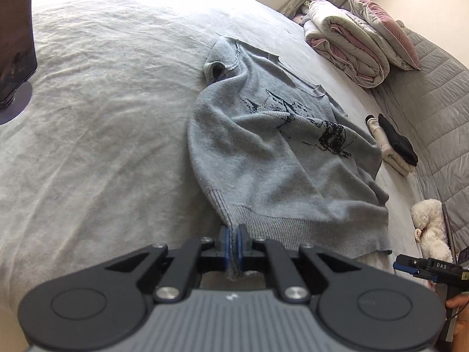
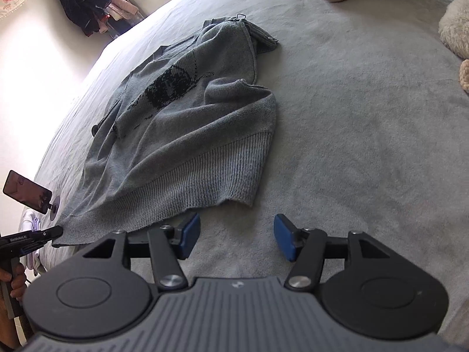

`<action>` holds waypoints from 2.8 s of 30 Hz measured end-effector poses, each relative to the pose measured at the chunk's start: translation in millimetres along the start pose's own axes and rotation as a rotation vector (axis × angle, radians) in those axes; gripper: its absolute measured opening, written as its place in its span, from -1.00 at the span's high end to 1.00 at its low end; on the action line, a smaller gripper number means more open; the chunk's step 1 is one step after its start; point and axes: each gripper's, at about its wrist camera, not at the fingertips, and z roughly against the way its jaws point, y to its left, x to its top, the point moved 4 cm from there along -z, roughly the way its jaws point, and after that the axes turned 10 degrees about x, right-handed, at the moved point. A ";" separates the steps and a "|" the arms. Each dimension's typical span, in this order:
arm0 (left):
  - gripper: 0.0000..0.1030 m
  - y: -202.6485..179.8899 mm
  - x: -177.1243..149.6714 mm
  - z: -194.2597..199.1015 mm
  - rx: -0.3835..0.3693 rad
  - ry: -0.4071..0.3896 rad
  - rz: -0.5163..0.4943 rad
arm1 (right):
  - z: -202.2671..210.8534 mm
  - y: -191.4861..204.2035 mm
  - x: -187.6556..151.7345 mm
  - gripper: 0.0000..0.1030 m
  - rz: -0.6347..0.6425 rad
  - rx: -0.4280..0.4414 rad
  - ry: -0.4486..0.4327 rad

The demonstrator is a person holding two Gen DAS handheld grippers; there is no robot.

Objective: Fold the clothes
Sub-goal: 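Grasp the hem corners with both grippers and pull to smooth the sweater, then release the hem with both grippers, leaving the sweater flat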

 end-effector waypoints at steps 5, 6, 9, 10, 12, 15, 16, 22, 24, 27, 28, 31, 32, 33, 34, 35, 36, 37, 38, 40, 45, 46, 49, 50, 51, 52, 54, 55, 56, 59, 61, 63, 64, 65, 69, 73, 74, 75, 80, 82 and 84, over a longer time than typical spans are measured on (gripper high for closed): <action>0.91 17.7 -12.6 -2.0 -0.046 0.012 0.094 | 9.4 -3.9 -11.0 -0.16 -0.034 0.004 -0.031; 0.91 20.4 -14.5 -4.5 -0.080 0.005 0.120 | 10.2 -3.7 -13.6 -0.16 -0.036 0.001 -0.038; 0.90 26.5 -19.5 -12.5 -0.153 -0.001 0.192 | 7.6 0.4 -22.7 -0.17 -0.009 -0.041 -0.069; 0.89 27.7 -20.9 -15.6 -0.166 0.003 0.214 | 3.4 6.1 -25.7 -0.18 0.033 -0.076 -0.073; 0.88 29.3 -23.1 -20.8 -0.185 0.009 0.248 | -6.5 18.8 -31.6 -0.27 0.132 -0.152 -0.080; 0.76 26.2 -23.5 -23.4 -0.170 0.010 0.231 | -27.8 38.0 -42.3 -0.38 0.319 -0.285 -0.094; 0.71 25.1 -23.6 -24.3 -0.165 0.011 0.225 | -34.9 42.1 -44.8 -0.38 0.380 -0.327 -0.105; 0.18 18.9 -24.4 -29.5 -0.134 0.014 0.191 | -56.9 46.1 -39.9 -0.34 0.539 -0.444 -0.180; 0.00 16.9 -24.6 -31.2 -0.124 0.016 0.179 | -58.2 44.5 -34.6 -0.30 0.526 -0.452 -0.201; 0.02 13.3 -25.3 -33.4 -0.108 0.018 0.155 | -55.8 44.9 -28.3 0.35 0.510 -0.466 -0.210; 0.02 11.0 -26.4 -33.3 -0.101 0.021 0.131 | -53.9 45.6 -26.7 0.64 0.508 -0.474 -0.207; 0.53 4.0 -29.7 -33.1 -0.081 0.029 0.058 | -48.0 49.2 -23.9 0.86 0.520 -0.481 -0.172; 0.86 1.7 -30.8 -33.0 -0.074 0.032 0.033 | -45.9 51.0 -23.6 0.87 0.535 -0.481 -0.151; 0.86 -0.5 -31.8 -33.0 -0.067 0.035 0.009 | -43.5 54.8 -25.4 0.87 0.580 -0.487 -0.124; 0.86 -2.8 -32.9 -32.9 -0.060 0.038 -0.015 | -41.0 58.9 -27.4 0.88 0.627 -0.494 -0.097; 0.87 -3.7 -33.2 -32.0 -0.059 0.041 -0.029 | -38.6 62.9 -29.4 0.88 0.675 -0.501 -0.070; 0.87 -2.0 -32.4 -29.4 -0.068 0.045 -0.021 | -35.6 67.4 -32.9 0.88 0.723 -0.504 -0.033; 0.87 0.3 -31.9 -26.2 -0.082 0.053 -0.004 | -31.7 72.3 -37.0 0.88 0.772 -0.504 0.005; 0.88 2.5 -31.0 -22.6 -0.094 0.059 0.009 | -27.1 77.5 -41.9 0.88 0.822 -0.505 0.047; 0.88 6.1 -28.1 -13.5 -0.109 0.070 0.023 | -18.7 87.1 -53.0 0.88 0.908 -0.511 0.116; 0.88 7.8 -21.9 12.2 -0.098 0.077 -0.033 | -4.7 107.8 -77.6 0.89 1.056 -0.507 0.260; 0.88 7.3 -22.0 15.5 -0.088 0.081 -0.052 | -4.1 110.3 -83.5 0.89 1.077 -0.500 0.285; 0.88 7.8 -24.0 16.6 -0.053 0.107 -0.099 | -10.1 113.2 -99.9 0.89 1.119 -0.475 0.369; 0.88 8.4 -25.4 13.9 -0.037 0.120 -0.111 | -14.0 112.5 -104.7 0.89 1.129 -0.468 0.397; 0.88 9.8 -27.4 10.0 -0.018 0.134 -0.122 | -18.0 111.9 -109.6 0.89 1.140 -0.461 0.425; 0.88 11.3 -29.4 5.0 0.002 0.151 -0.131 | -23.4 109.3 -113.6 0.94 1.139 -0.457 0.450; 0.88 12.2 -32.3 -3.5 0.027 0.178 -0.138 | -32.6 101.6 -114.4 0.94 1.113 -0.446 0.480; 0.88 11.3 -31.9 -4.9 0.032 0.181 -0.145 | -36.6 97.6 -113.8 0.94 1.097 -0.441 0.486; 0.88 10.4 -31.1 -5.8 0.037 0.180 -0.155 | -40.5 93.6 -113.2 0.94 1.080 -0.436 0.492; 0.86 9.8 -30.3 -10.1 0.041 0.194 -0.161 | -42.7 85.7 -105.3 0.89 1.007 -0.401 0.481; 0.83 11.3 -29.0 -11.6 0.031 0.203 -0.147 | -37.4 83.0 -96.5 0.71 0.938 -0.354 0.464; 0.59 13.1 -27.0 -11.8 0.008 0.210 -0.124 | -31.4 79.1 -85.4 0.68 0.846 -0.289 0.439; 0.50 13.2 -25.8 -11.3 -0.003 0.211 -0.115 | -28.4 77.2 -79.7 0.59 0.799 -0.256 0.426; 0.36 12.7 -24.5 -10.3 -0.009 0.208 -0.113 | -25.4 75.3 -73.9 0.30 0.752 -0.224 0.413; 0.28 9.0 -13.6 -4.7 0.014 0.176 -0.129 | -13.5 67.4 -51.3 -0.22 0.557 -0.095 0.359; 0.23 2.2 6.4 -0.6 0.040 0.139 -0.118 | -5.8 57.5 -23.7 -0.22 0.360 0.008 0.274; 0.21 -1.3 11.3 0.1 0.044 0.129 -0.117 | -4.7 54.7 -15.9 -0.22 0.316 0.029 0.252; 0.18 -5.5 16.2 0.3 0.048 0.119 -0.116 | -3.6 49.9 -7.8 -0.22 0.275 0.041 0.229; 0.14 -34.1 35.6 -7.6 0.054 0.088 -0.108 | -7.7 17.6 33.6 -0.22 0.079 0.101 0.142; 0.11 -50.3 42.0 -16.6 0.055 0.083 -0.107 | -12.3 3.0 49.9 -0.22 0.009 0.134 0.117; 0.09 -67.3 48.4 -27.1 0.058 0.079 -0.105 | -19.9 -10.4 67.5 -0.22 -0.042 0.163 0.092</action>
